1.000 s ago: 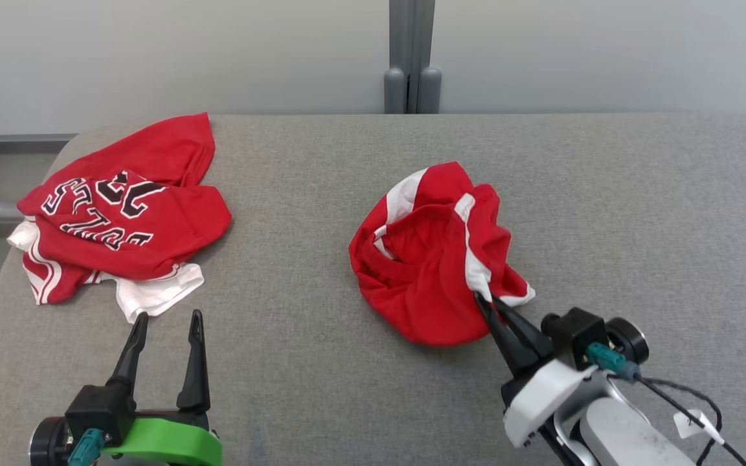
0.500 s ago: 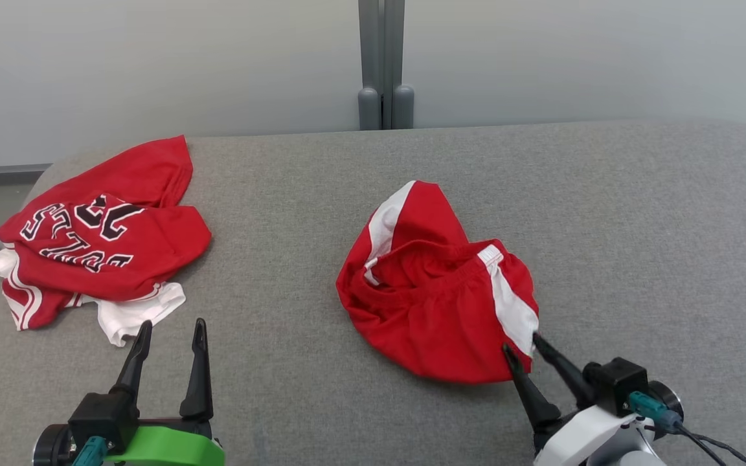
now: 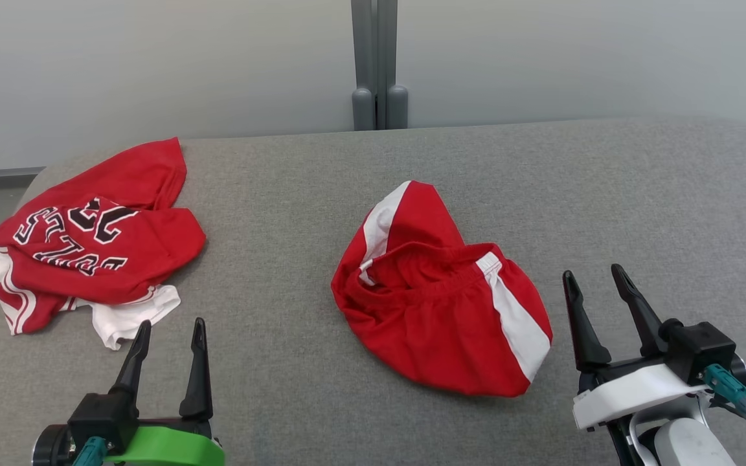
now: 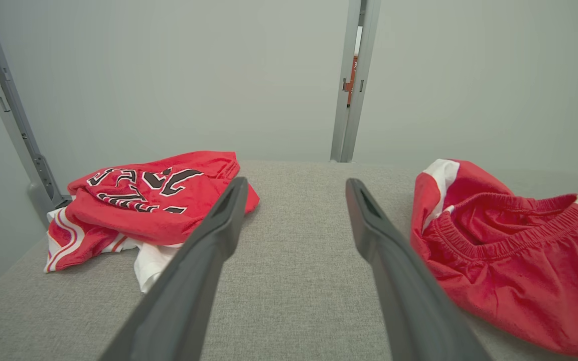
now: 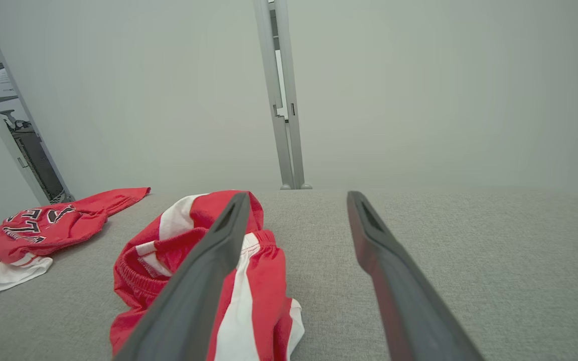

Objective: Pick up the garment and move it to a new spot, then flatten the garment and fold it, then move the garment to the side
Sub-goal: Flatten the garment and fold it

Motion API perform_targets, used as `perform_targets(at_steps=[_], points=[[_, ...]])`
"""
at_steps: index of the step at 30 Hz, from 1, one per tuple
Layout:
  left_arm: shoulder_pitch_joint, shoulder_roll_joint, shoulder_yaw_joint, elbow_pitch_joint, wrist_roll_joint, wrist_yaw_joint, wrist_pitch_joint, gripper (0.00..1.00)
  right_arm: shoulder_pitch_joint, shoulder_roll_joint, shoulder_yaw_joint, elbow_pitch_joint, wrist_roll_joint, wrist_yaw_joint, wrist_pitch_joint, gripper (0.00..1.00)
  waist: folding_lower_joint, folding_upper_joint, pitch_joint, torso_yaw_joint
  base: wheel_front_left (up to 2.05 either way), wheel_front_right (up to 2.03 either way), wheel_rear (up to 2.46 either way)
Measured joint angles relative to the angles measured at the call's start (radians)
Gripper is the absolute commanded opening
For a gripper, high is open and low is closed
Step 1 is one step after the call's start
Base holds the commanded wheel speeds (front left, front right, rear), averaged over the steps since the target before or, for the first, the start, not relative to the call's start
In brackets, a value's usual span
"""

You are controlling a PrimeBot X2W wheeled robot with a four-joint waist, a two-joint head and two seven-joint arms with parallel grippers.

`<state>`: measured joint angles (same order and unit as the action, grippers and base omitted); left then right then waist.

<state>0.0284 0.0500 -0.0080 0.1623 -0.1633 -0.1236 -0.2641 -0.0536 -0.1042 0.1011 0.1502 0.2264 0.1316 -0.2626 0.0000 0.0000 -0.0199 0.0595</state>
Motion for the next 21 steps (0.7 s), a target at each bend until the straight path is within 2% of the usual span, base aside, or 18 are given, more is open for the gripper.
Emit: perform_targets(at_steps=[9, 14, 21], points=[[-0.034, 0.002, -0.052, 0.012, 0.022, -0.001, 0.0, 1.0, 0.008, 0.033, -0.028, -0.029, -0.021, 0.0, 0.0, 1.0, 0.0, 0.0, 0.017, -0.03, 0.0, 0.0, 0.0], [-0.125, 0.012, -0.149, 0.041, 0.034, -0.004, 0.0, 1.0, -0.002, 0.039, -0.018, -0.029, -0.028, 0.0, 0.0, 1.0, 0.0, 0.0, 0.03, -0.056, 0.0, 0.0, 0.0], [-0.335, 0.049, -0.355, 0.103, 0.017, -0.005, 0.0, 1.0, -0.041, 0.043, -0.022, -0.035, -0.035, 0.0, 0.0, 1.0, 0.0, 0.0, 0.065, -0.108, 0.0, 0.0, 0.0]])
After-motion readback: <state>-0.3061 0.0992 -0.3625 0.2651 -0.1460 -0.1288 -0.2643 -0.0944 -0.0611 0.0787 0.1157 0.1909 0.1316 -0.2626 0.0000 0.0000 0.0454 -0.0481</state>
